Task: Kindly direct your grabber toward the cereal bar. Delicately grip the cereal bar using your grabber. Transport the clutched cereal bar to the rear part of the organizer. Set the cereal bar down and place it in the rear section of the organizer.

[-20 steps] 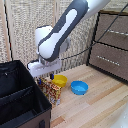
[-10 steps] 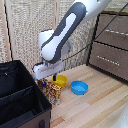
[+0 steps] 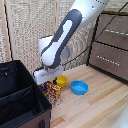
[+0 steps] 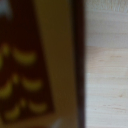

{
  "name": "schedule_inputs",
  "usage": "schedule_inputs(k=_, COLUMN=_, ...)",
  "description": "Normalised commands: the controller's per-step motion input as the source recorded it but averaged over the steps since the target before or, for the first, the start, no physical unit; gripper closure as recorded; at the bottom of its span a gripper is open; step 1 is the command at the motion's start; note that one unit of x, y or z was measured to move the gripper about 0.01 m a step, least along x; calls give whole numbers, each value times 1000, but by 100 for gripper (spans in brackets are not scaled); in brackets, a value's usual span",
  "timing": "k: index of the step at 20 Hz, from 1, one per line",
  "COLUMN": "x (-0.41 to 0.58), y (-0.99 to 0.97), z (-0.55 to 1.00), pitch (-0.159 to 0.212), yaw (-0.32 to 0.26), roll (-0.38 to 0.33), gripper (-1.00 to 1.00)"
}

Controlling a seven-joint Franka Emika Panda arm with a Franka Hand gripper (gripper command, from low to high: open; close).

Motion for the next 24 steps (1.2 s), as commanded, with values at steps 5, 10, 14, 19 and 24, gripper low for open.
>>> schedule_inputs(k=5, x=0, y=121, z=23, pitch=-22, yaw=-56, roll=-4, gripper=100)
schedule_inputs(k=10, x=5, y=35, z=165, pitch=-35, yaw=-70, roll=3, gripper=100)
schedule_inputs(k=14, x=52, y=-8, z=441, pitch=-2, yaw=-83, roll=26, gripper=100)
schedule_inputs(k=19, x=160, y=-114, z=725, pitch=47, yaw=-72, roll=24, gripper=100)
schedule_inputs(k=24, x=335, y=-100, z=837, pitch=102, yaw=-99, roll=5, gripper=100)
